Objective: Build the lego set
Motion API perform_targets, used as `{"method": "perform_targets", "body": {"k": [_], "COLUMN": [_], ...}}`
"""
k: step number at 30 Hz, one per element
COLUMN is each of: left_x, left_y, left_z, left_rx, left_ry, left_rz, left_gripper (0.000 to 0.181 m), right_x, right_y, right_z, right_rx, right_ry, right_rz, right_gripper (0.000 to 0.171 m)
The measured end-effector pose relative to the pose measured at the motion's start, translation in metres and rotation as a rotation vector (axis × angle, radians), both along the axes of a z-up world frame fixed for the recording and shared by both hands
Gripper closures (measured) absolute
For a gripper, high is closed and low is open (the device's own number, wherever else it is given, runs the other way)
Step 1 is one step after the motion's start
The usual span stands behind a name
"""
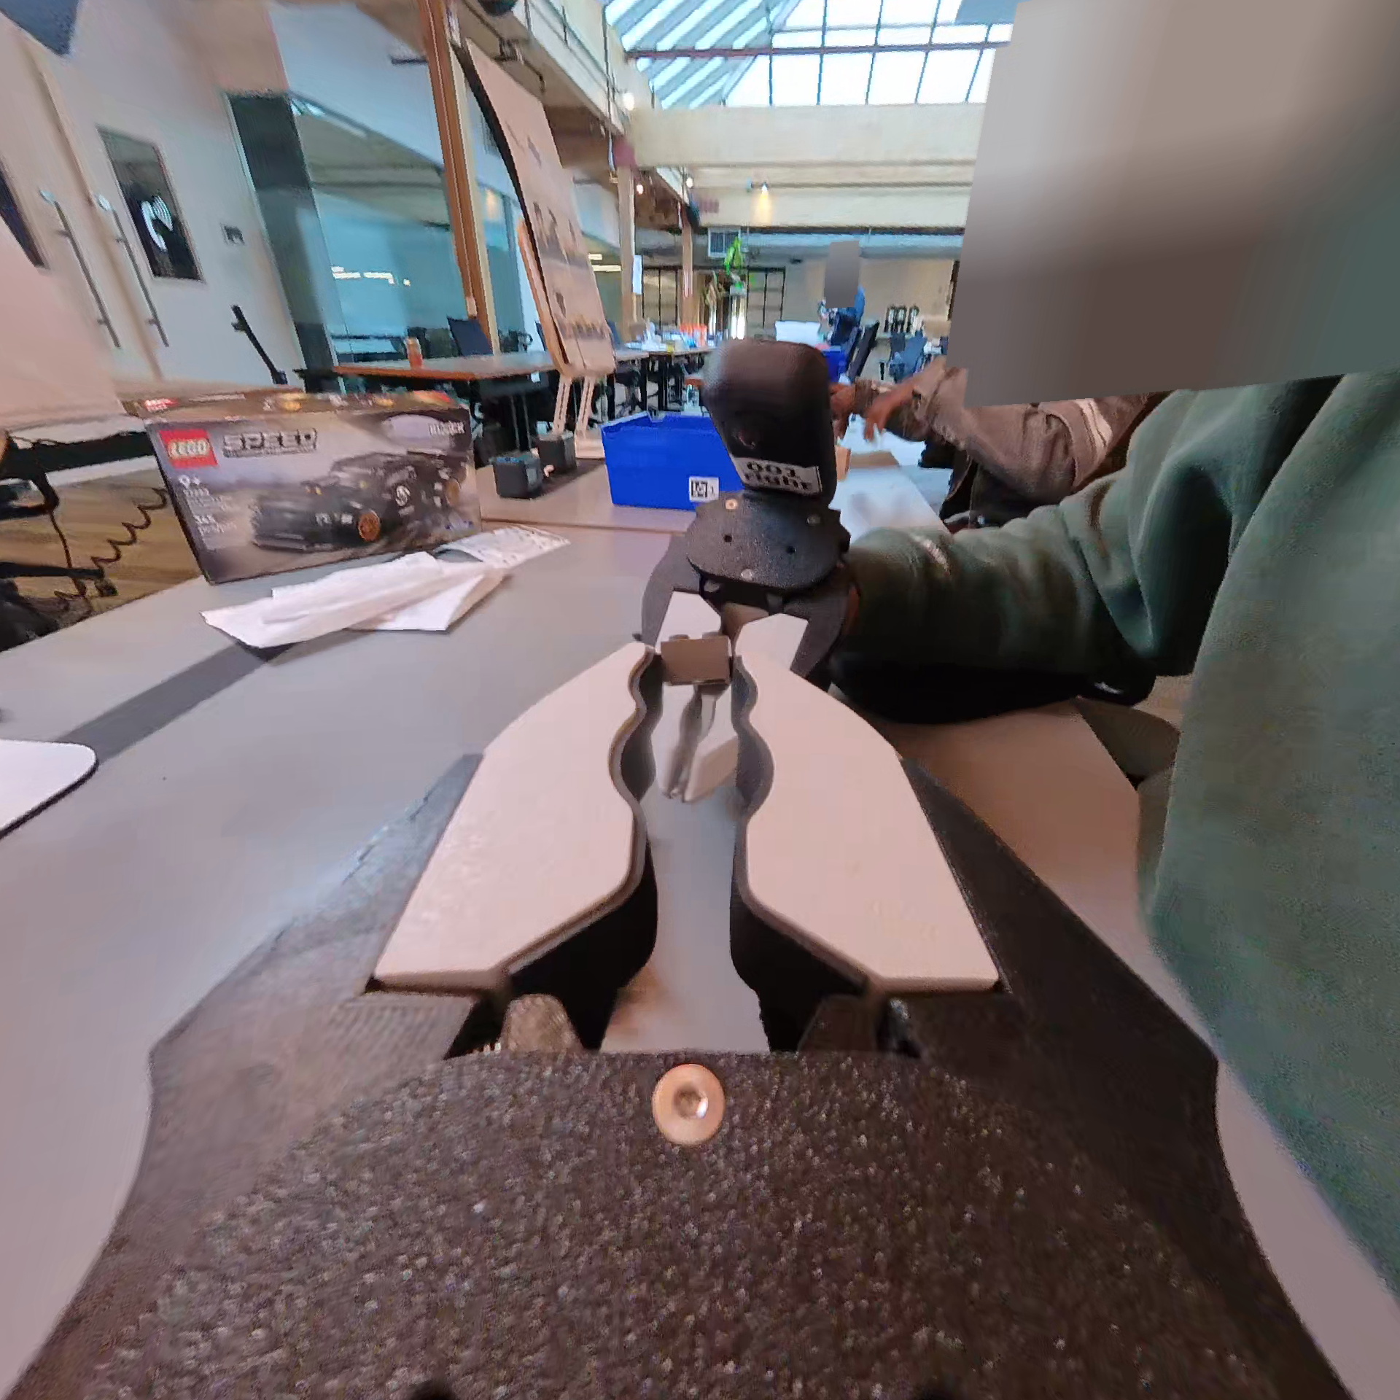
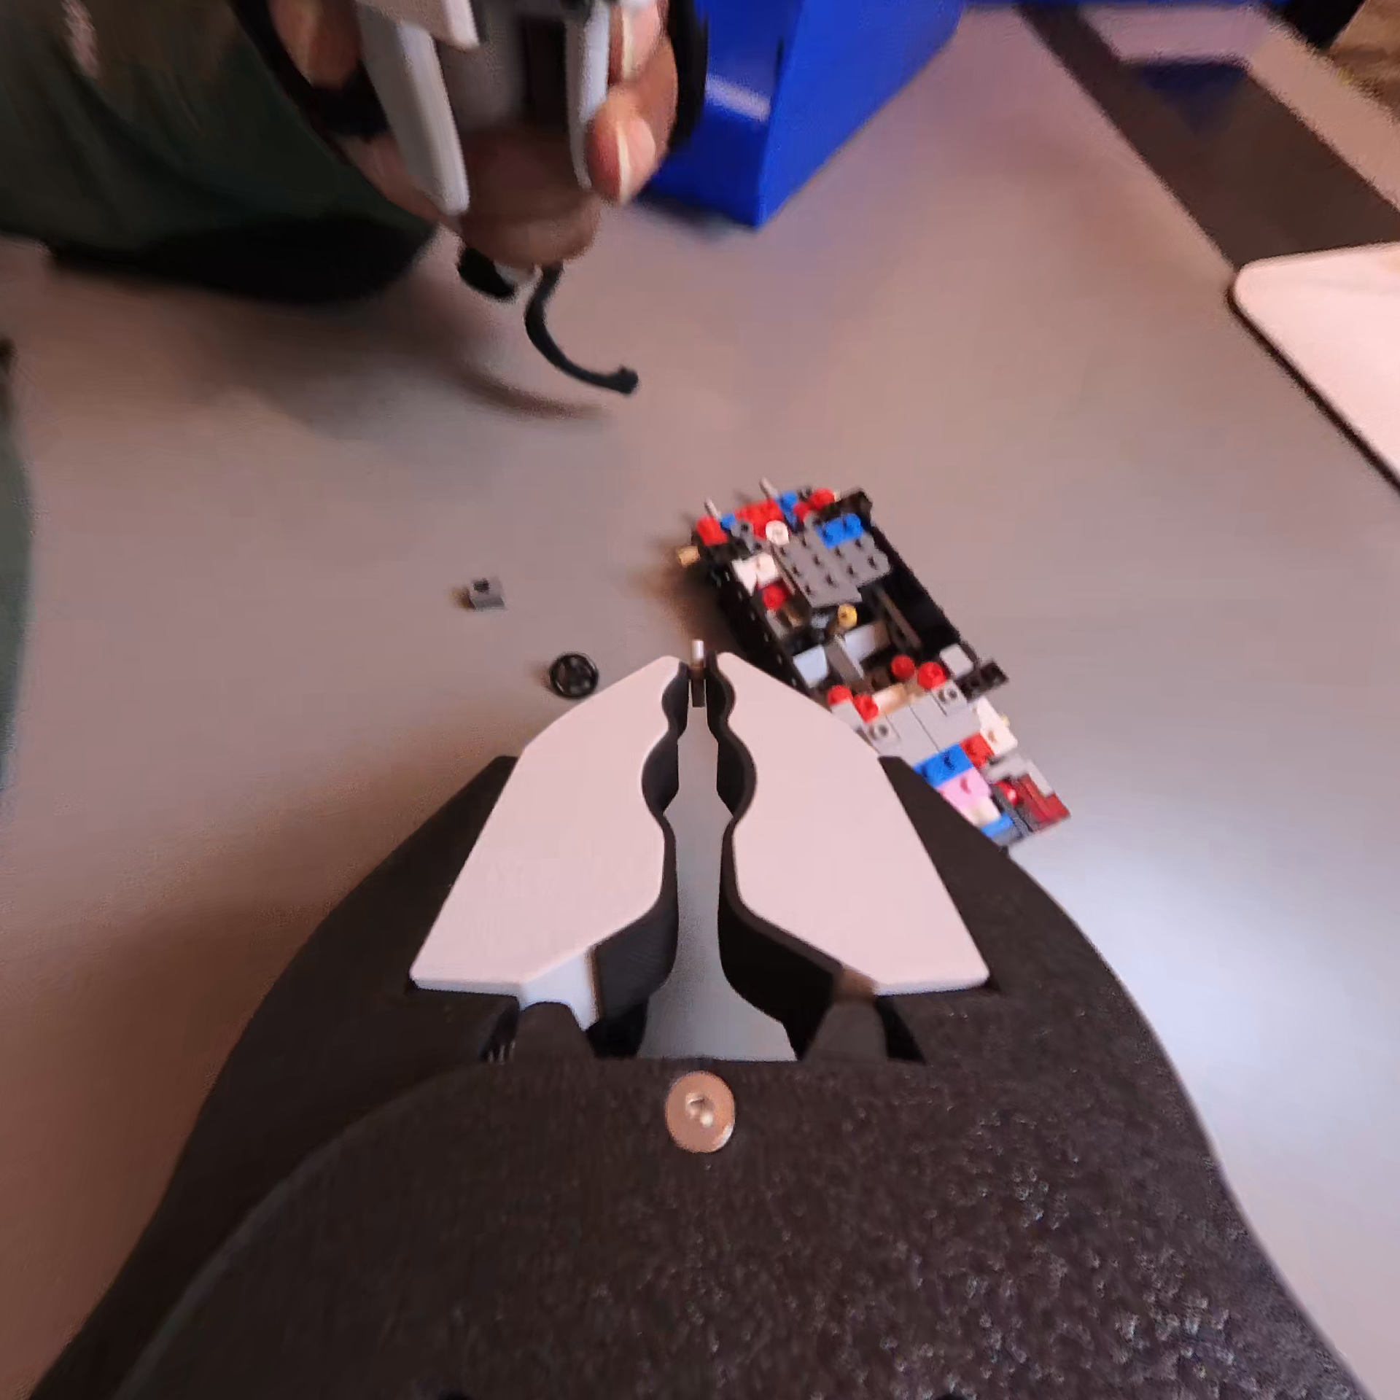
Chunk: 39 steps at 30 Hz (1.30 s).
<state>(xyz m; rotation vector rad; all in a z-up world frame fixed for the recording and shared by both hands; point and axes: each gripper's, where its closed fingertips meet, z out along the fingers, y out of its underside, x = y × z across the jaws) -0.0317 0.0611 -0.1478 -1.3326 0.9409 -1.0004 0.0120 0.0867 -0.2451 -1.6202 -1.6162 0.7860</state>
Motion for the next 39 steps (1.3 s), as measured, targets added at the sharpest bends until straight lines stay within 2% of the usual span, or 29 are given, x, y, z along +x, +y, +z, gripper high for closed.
{"method": "perform_targets", "body": {"k": [7,10,12,20,25,30,33,39], "left_x": [0.010,0.012,0.013,0.014,0.017,0.019,0.021,0.027], "left_y": [0.000,0.000,0.000,0.000,-0.001,-0.003,-0.006,-0.014], "left_z": [-0.027,-0.035,-0.039,-0.049,-0.058,-0.062,-0.063,-0.070], "left_rx": [0.006,0.008,0.007,0.001,-0.005,-0.005,-0.010,-0.001], "left_ry": [0.142,0.185,0.201,0.253,0.292,0.313,0.310,0.353], "left_rz": [0.002,-0.002,-0.003,-0.008,-0.017,-0.028,-0.048,-0.084], "left_gripper": [0.164,0.164,0.164,0.164,0.164,0.164,0.164,0.164], "right_x": [0.021,0.022,0.023,0.030,0.034,0.022,0.028,0.021], "right_y": [0.009,0.008,0.007,0.001,-0.012,-0.007,-0.001,0.002], "right_z": [-0.035,-0.039,-0.040,-0.040,-0.040,-0.021,-0.034,-0.026], "right_rx": [0.008,0.017,0.005,0.008,-0.012,-0.016,0.035,0.067], "right_ry": [-0.232,-0.273,-0.295,-0.314,-0.339,-0.205,-0.285,-0.224], "right_rz": [-0.040,-0.049,-0.064,-0.014,0.049,0.020,0.000,-0.013], "right_gripper": [0.167,0.166,0.150,0.130,0.111,0.112,0.112,0.117]}}
